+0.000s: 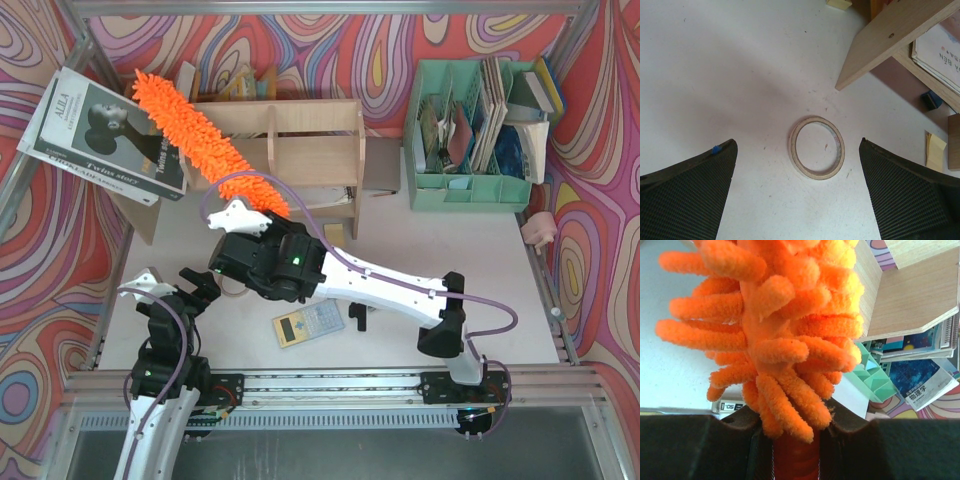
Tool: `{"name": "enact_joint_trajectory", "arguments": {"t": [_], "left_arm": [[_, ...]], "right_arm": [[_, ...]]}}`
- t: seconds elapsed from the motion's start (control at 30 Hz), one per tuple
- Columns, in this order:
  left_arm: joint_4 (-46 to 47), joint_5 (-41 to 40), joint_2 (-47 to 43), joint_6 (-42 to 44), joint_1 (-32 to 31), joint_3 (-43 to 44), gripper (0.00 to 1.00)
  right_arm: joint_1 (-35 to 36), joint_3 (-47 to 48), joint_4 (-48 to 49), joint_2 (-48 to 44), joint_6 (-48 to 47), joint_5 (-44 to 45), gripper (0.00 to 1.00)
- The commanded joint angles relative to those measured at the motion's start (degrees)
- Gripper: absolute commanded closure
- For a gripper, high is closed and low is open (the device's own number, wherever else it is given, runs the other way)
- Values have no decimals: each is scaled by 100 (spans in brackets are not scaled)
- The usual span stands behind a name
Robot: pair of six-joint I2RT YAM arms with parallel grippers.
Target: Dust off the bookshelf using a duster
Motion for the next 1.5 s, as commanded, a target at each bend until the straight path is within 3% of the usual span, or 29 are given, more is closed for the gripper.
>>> {"name": "enact_joint_trajectory", "arguments": {"t": [0.0, 0.37, 0.83, 1.2, 1.37, 1.47], "left_arm": [[110, 53, -34, 91, 26, -108, 1], [141, 53, 40, 95, 26, -103, 2], [195, 77, 159, 97, 26, -90, 2], [174, 36, 118, 105, 26, -94, 2], [175, 1, 149, 99, 26, -85, 1], [185, -13, 176, 94, 26, -87, 2]], "right_arm": [[-140, -75, -212, -258, 496, 320, 100], [-421, -519, -1649, -814, 1811, 535, 100], [-690, -1208, -1596, -1496, 2293, 286, 100], [-648, -1502, -405, -1653, 1653, -482, 100], [-658, -1526, -272, -1769, 1795, -554, 100], [-717, -1422, -666, -1759, 2266, -406, 100]]}}
